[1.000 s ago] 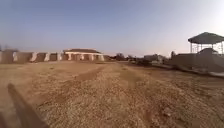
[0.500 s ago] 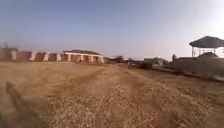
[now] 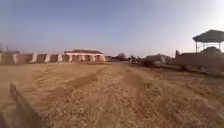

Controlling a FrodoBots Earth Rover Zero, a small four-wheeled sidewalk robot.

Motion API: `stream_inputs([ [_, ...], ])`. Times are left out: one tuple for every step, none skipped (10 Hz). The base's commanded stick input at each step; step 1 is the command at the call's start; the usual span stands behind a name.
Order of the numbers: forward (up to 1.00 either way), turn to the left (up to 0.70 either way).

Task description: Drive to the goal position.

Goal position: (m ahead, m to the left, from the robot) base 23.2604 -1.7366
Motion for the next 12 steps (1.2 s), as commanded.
stream_inputs([
  [0.69, -0.04],
  [0.69, 0.00],
  [0.69, 0.00],
  [0.68, 0.00],
  [0.69, 0.00],
  [0.68, 0.00],
  [0.68, 0.00],
  [0.68, 0.00],
  [0.68, 0.00],
  [0.68, 0.00],
  [0.68, -0.04],
  [0.68, -0.07],
])
